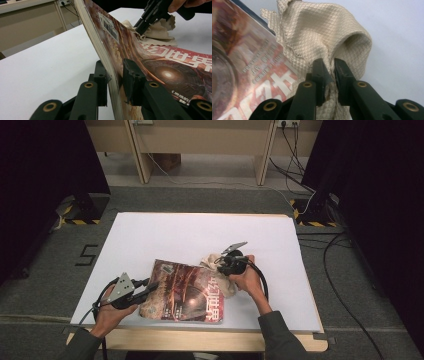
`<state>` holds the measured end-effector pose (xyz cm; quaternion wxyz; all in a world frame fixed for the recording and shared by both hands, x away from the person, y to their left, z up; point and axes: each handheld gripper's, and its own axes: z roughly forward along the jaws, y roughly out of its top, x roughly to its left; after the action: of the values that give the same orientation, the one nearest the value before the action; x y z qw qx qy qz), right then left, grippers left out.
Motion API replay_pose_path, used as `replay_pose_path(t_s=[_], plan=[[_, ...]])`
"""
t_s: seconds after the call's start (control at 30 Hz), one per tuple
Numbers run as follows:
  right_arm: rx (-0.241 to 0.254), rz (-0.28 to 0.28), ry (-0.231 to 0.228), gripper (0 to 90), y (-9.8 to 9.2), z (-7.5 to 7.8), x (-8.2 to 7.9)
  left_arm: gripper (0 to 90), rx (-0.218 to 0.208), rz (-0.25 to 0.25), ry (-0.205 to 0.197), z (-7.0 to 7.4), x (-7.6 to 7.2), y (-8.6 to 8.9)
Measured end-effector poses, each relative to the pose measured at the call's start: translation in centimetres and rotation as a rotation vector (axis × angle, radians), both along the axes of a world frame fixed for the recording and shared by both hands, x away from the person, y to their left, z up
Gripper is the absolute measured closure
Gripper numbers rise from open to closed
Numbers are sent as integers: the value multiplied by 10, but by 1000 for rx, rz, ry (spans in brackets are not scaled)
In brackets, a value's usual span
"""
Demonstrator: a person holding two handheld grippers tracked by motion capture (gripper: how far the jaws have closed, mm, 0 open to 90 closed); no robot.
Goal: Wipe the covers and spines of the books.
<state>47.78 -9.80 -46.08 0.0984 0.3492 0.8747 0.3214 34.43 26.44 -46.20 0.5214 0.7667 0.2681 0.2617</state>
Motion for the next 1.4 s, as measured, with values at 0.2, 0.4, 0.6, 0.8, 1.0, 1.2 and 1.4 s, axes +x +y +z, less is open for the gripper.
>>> replay_pose_path(t_s=[0.2, 0.4, 0.6, 0.8, 1.0, 1.2, 1.4], plan=[[-10, -11, 21, 799, -1, 0, 2, 738, 3, -3, -9, 1, -1, -1], [-9, -19, 28, 799, -5, -2, 3, 738, 3, -3, -13, 1, -1, -1], [47, 22, -2, 800, 6, 6, -3, 737, -2, 0, -12, 1, 0, -1], [94, 120, -75, 799, 41, 32, -19, 737, 3, -5, -17, 2, -1, -1], [24, 79, -51, 800, 35, 25, -13, 735, 8, -10, -23, 2, -1, -1], [-10, -4, 26, 799, 1, 2, 2, 735, 9, -12, -31, 3, -1, -2], [4, -23, 53, 799, -8, -3, 6, 734, 6, -13, -33, 4, -1, -2]])
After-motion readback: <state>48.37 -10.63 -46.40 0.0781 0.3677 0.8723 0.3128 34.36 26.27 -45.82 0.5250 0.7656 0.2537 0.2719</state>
